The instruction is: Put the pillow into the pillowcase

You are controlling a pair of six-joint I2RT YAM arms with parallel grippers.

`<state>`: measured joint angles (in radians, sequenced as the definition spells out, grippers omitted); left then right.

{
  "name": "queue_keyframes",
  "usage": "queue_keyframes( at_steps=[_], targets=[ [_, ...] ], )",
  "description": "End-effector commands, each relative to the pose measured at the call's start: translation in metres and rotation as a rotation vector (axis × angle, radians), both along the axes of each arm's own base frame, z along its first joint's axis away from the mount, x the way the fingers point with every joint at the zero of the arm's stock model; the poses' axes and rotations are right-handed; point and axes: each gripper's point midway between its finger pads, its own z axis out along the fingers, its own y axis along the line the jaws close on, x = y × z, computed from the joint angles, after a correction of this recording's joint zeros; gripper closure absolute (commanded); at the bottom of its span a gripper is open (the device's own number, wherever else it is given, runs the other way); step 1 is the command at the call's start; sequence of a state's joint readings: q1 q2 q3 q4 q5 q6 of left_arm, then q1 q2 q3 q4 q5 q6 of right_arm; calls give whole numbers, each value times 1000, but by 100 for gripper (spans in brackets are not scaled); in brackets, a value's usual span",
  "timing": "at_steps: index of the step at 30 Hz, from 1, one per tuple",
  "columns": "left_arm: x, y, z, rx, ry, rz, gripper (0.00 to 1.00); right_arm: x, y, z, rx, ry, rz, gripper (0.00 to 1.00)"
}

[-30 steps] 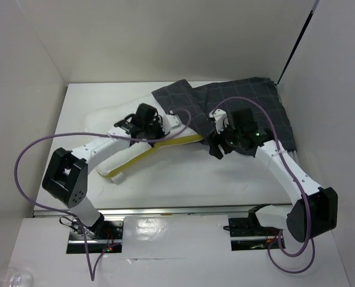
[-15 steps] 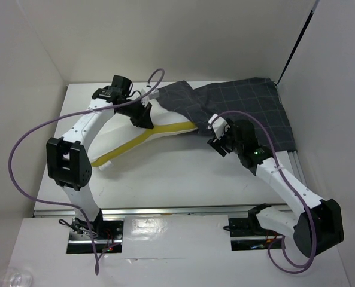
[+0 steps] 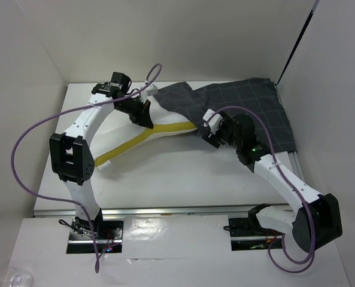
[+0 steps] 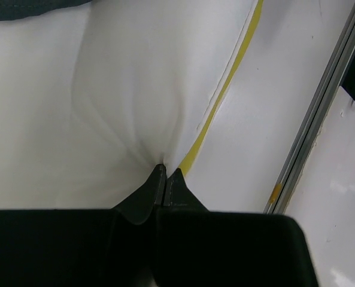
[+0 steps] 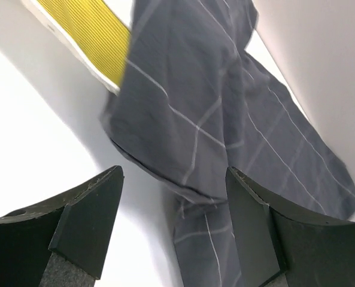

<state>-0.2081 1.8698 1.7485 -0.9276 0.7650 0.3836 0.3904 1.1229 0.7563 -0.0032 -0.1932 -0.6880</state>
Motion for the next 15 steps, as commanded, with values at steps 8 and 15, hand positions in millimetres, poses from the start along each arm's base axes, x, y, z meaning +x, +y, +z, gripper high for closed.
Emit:
queue_keyframes(
  at_steps=[8, 15],
  targets=[
    [9, -14, 23, -93, 21, 5, 100, -4, 34, 18, 73, 33, 139, 24],
    [11, -14, 26, -95, 25, 10, 100, 6, 42, 10, 74, 51, 156, 24]
  ],
)
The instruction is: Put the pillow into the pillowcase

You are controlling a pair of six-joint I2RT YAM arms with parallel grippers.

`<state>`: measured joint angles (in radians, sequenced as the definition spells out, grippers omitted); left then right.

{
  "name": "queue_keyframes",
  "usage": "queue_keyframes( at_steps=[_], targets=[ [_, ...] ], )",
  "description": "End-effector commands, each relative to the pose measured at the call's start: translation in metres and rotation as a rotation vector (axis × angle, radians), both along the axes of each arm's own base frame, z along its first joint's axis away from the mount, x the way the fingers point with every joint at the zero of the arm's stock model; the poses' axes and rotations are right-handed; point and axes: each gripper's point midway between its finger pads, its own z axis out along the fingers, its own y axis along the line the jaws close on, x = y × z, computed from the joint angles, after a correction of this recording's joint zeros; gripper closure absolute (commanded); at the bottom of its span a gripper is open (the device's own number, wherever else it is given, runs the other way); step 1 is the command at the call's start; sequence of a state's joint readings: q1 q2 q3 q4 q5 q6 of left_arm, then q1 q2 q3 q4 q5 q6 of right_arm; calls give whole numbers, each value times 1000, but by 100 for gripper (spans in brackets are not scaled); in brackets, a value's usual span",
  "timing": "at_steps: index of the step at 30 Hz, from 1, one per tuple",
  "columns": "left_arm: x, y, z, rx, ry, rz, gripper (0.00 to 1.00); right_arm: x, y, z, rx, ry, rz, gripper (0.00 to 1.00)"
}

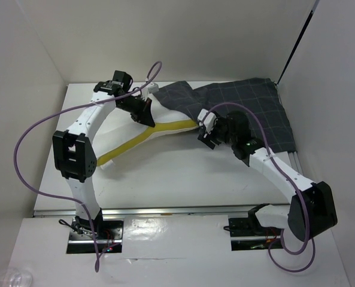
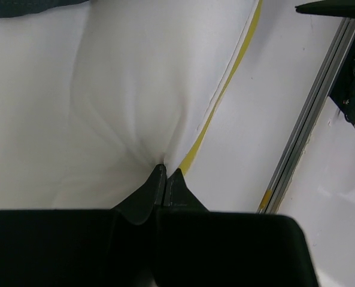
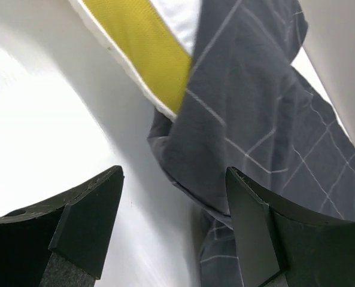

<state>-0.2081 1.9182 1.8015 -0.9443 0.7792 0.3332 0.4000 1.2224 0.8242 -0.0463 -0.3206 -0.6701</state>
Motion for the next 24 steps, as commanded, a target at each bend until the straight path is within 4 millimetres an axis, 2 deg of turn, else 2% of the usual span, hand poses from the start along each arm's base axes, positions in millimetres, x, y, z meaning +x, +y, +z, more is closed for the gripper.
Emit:
queue_keyframes(
  at_steps=[1, 3, 5, 7, 8, 10, 12, 13, 14, 15, 17, 19, 21, 24],
  targets=[
    [5, -10, 27, -78, -29, -13, 100, 10, 15, 23, 51, -54, 34, 24],
    [4, -10, 27, -79, -22, -7, 100, 14, 17, 21, 55, -63, 34, 27],
    [2, -9, 27, -78, -19, -7, 100, 18, 18, 17, 55, -63, 34, 36],
    [-2, -9, 27, -79, -9, -2, 100, 20, 20, 9, 56, -42, 29, 60],
    [-2, -9, 27, -79, -9, -1, 100, 21, 22, 15, 71, -44, 34, 83],
    [-6, -12, 25, -78, -5, -10, 100, 22, 36, 19, 80, -43, 58, 96],
    [-8, -15, 21, -73, 12, -2, 100, 21, 45, 31, 105, -54, 80, 100],
    [-7, -19, 22, -76, -4, -11, 100, 15, 55, 29, 113, -19, 109, 100],
    [-4, -20, 21, -81, -4, -3, 100, 15, 64, 48, 143, -43, 135, 100],
    [-5, -24, 20, -76, -1, 1, 100, 12, 71, 49, 149, -24, 153, 100],
    [-2, -29, 22, -77, -9, 9, 100, 2, 91, 67, 180, -14, 199, 100],
    [-2, -40, 24, -82, -17, 9, 100, -13, 112, 88, 216, -5, 262, 100],
    [2, -45, 29, -92, -32, 20, 100, -31, 130, 100, 246, 21, 327, 100],
    [8, -49, 30, -88, -49, 37, 100, -48, 147, 118, 264, 38, 400, 100]
  ],
)
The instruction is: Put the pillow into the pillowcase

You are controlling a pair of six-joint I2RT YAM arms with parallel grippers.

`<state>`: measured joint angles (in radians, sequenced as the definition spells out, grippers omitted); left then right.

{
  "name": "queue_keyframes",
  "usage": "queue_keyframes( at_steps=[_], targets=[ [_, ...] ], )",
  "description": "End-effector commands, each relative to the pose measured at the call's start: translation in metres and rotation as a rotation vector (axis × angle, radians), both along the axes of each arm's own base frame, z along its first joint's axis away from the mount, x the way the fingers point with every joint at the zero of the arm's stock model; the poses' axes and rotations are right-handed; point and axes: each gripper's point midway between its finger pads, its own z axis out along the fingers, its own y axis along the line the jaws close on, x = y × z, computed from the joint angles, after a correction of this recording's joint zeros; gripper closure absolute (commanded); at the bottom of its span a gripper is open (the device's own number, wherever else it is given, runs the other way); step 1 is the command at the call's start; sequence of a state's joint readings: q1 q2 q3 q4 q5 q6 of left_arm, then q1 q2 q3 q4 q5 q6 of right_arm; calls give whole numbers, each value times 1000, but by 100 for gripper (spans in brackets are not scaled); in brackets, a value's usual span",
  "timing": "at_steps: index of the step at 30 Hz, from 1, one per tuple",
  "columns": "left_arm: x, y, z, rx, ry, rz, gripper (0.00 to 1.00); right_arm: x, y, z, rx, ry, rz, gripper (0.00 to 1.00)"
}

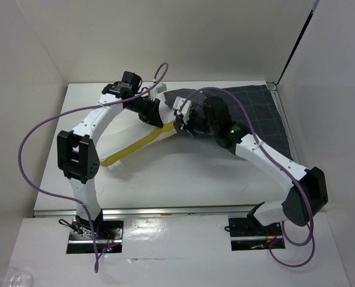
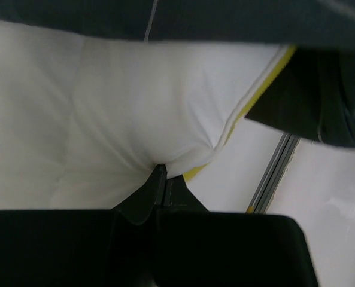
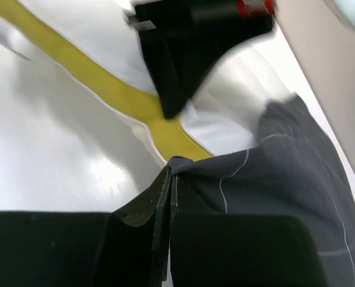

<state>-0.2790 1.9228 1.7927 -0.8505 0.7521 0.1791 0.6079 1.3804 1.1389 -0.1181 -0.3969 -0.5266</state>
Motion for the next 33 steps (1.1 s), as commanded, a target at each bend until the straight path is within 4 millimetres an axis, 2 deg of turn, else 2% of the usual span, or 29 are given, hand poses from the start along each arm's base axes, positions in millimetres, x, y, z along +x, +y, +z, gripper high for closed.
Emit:
queue_keyframes(
  at_steps=[1, 4, 5, 7, 8, 11, 12, 13, 16, 17, 18, 20, 21, 22, 24, 25, 27, 28, 29, 30, 33],
  targets=[
    [10, -18, 23, -69, -72, 9, 100, -42, 43, 53, 124, 8, 201, 100],
    [12, -21, 23, -60, -79, 21, 100, -61, 48, 48, 100, 55, 265, 100],
    [12, -21, 23, -60, -79, 21, 100, -67, 45, 34, 71, 107, 272, 100],
    [13, -20, 22, -52, -75, 33, 100, -76, 39, 18, 26, 127, 300, 100],
    [14, -19, 21, -45, -77, 39, 100, -86, 32, 0, -11, 174, 312, 100],
    [15, -19, 22, -48, -86, 39, 100, -99, 19, -28, -99, 203, 340, 100],
    [15, -19, 22, -48, -86, 39, 100, -101, 12, -43, -133, 239, 321, 93],
    [15, -18, 17, -37, -77, 44, 100, -89, 3, -53, -177, 234, 232, 84],
    [11, -15, 7, -23, -61, 50, 100, -54, -19, -57, -183, 235, 56, 60],
    [9, -14, 3, -18, -56, 44, 100, -35, -32, -50, -143, 257, -24, 51],
    [7, -14, 1, -18, -56, 44, 100, -19, -35, -37, -107, 240, -61, 39],
    [5, -12, -3, -8, -55, 50, 100, 11, -55, -23, -43, 263, -201, 36],
    [4, -10, -8, 5, -48, 57, 100, 21, -62, -17, -14, 279, -242, 36],
    [3, -7, -12, 18, -50, 66, 100, 38, -63, -3, 30, 287, -274, 34],
    [1, -4, -17, 30, -50, 74, 100, 58, -80, 3, 113, 397, -368, 34],
    [-2, -7, -18, 36, -59, 69, 100, 69, -80, 1, 121, 477, -385, 34],
    [3, -3, -20, 56, -87, 90, 100, 75, -82, -6, 170, 631, -406, 34],
    [6, -1, -14, 61, -116, 102, 100, 75, -80, -12, 179, 697, -398, 34],
    [4, -4, -13, 65, -131, 99, 100, 73, -70, -23, 180, 802, -366, 36],
    [3, -3, -16, 68, -123, 99, 100, 74, -69, -29, 206, 873, -373, 36],
    [1, -5, -15, 73, -136, 98, 100, 77, -57, -41, 238, 967, -348, 36]
  ],
)
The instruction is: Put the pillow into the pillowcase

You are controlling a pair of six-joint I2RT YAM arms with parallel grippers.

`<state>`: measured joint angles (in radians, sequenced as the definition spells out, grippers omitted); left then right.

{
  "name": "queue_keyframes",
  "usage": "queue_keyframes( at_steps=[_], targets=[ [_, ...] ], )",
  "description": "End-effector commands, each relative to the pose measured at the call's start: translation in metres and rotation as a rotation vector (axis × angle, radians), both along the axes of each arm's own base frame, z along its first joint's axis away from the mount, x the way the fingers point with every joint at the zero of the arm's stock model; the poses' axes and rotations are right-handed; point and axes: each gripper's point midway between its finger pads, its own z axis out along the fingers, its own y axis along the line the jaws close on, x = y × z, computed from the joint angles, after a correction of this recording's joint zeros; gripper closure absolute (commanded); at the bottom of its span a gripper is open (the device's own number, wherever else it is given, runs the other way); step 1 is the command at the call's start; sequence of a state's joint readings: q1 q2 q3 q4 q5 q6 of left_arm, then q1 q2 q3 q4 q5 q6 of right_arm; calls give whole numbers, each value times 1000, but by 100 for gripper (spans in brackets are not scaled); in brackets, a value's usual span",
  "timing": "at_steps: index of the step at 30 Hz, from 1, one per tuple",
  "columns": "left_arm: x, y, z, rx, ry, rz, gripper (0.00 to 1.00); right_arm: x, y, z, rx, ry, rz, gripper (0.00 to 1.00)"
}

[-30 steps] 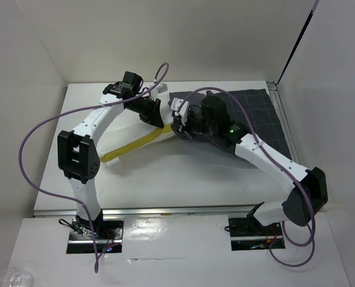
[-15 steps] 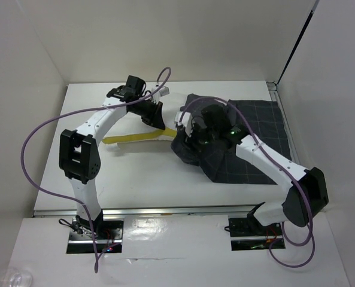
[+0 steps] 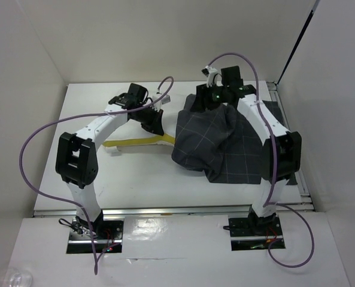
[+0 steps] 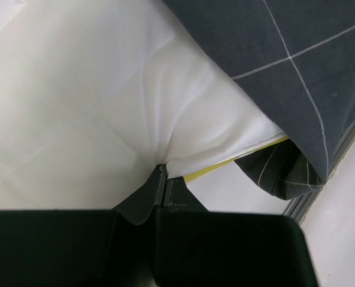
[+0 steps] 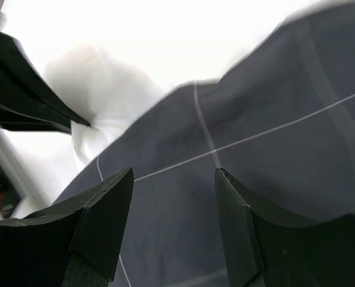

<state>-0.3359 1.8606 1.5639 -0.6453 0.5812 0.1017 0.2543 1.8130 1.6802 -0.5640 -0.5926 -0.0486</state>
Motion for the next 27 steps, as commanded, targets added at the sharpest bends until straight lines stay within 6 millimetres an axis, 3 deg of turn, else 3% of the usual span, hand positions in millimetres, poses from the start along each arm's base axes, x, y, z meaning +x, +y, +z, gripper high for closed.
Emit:
queue_keyframes(
  at_steps=[1, 4, 6, 7, 10, 11, 15, 16, 18, 23, 27],
  targets=[
    [4, -3, 34, -36, -116, 8, 100, -28, 25, -20, 106, 259, 33, 36],
    [0, -9, 42, -34, -165, -17, 100, -8, 24, -43, 72, 275, -14, 35],
    [-7, -7, 39, -16, -183, -32, 100, 9, 27, -59, 64, 302, -38, 35],
    [-15, -10, 32, 4, -180, -50, 100, 26, 19, -66, 68, 313, -84, 34],
    [-24, -6, 25, 59, -212, -68, 100, 48, 8, -67, 85, 314, -116, 34],
    [-30, -3, 14, 70, -184, -70, 100, 57, 10, -63, 91, 292, -114, 34],
    [-48, -2, -3, 93, -144, -88, 100, 65, 12, -47, 125, 278, -89, 34],
    [-49, -2, 1, 88, -147, -81, 100, 65, 12, -47, 121, 271, -84, 34],
    [-51, -5, -2, 88, -145, -90, 100, 56, 23, -47, 118, 271, -48, 34],
    [-45, -12, -2, 86, -147, -99, 100, 43, 36, -61, 71, 290, -40, 31],
    [-40, -12, -2, 92, -161, -92, 100, 57, 45, -75, 51, 273, -59, 30]
  ],
)
